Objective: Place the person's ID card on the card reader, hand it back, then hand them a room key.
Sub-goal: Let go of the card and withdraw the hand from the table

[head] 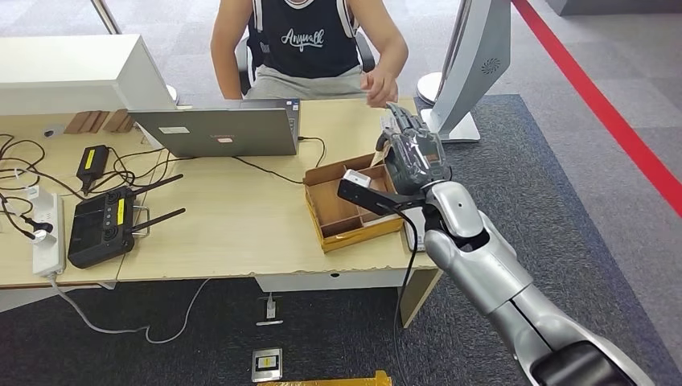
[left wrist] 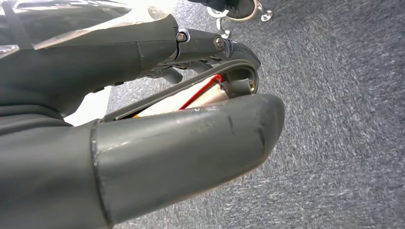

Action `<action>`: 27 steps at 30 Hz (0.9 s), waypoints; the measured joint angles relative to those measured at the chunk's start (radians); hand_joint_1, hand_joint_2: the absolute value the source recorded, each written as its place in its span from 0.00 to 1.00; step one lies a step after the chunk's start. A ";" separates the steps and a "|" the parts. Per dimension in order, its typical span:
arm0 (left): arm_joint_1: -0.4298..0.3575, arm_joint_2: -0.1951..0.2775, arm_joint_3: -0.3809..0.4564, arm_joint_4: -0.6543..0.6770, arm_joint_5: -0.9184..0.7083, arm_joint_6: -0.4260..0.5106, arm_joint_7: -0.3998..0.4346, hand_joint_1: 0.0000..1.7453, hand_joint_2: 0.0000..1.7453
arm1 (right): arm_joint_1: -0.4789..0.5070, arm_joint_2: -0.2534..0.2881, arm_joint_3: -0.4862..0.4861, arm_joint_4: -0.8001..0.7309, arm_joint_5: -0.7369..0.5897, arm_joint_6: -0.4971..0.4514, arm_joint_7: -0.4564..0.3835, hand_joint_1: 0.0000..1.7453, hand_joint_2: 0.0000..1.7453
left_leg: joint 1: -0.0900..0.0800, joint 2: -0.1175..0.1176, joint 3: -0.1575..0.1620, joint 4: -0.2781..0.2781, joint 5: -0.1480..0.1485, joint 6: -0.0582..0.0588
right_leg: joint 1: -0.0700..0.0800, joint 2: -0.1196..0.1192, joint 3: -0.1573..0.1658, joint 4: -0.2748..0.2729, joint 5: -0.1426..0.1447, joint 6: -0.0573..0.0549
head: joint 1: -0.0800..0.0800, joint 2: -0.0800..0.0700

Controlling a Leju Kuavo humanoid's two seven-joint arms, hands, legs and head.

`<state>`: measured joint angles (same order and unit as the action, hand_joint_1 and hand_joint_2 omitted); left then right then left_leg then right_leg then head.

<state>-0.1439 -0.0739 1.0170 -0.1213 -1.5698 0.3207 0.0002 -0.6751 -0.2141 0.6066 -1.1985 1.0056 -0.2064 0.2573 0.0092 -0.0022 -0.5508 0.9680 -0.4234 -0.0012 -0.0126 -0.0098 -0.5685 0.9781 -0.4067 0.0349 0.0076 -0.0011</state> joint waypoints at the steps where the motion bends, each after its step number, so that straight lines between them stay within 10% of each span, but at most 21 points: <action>1: 0.000 0.000 0.000 0.000 0.000 0.001 0.000 0.00 0.00 | -0.001 0.001 -0.001 -0.001 0.000 0.000 0.000 1.00 1.00 | 0.000 0.000 0.000 0.000 0.000 0.000 | 0.000 0.000 0.000 0.000 0.000 0.000 | 0.000 0.000; 11: -0.002 -0.003 -0.011 0.000 0.000 -0.018 0.000 0.00 0.00 | -0.045 0.013 -0.004 0.029 0.015 0.037 -0.013 1.00 1.00 | 0.000 0.000 -0.001 0.000 0.000 0.000 | 0.000 0.000 0.000 0.000 0.000 0.000 | 0.000 0.000; 27: -0.020 0.002 -0.074 0.000 0.008 -0.038 0.010 0.00 0.00 | -0.401 0.161 0.038 0.500 0.015 0.004 -0.064 1.00 1.00 | 0.000 -0.001 -0.002 0.000 0.002 -0.001 | 0.000 0.000 -0.002 0.001 0.001 -0.001 | 0.000 0.000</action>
<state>-0.1639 -0.0717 0.9432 -0.1217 -1.5615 0.2823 0.0099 -1.0761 -0.0529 0.6449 -0.6983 1.0208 -0.2026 0.1937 0.0095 -0.0027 -0.5528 0.9679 -0.4212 -0.0022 -0.0124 -0.0100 -0.5704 0.9793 -0.4054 0.0341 0.0075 -0.0011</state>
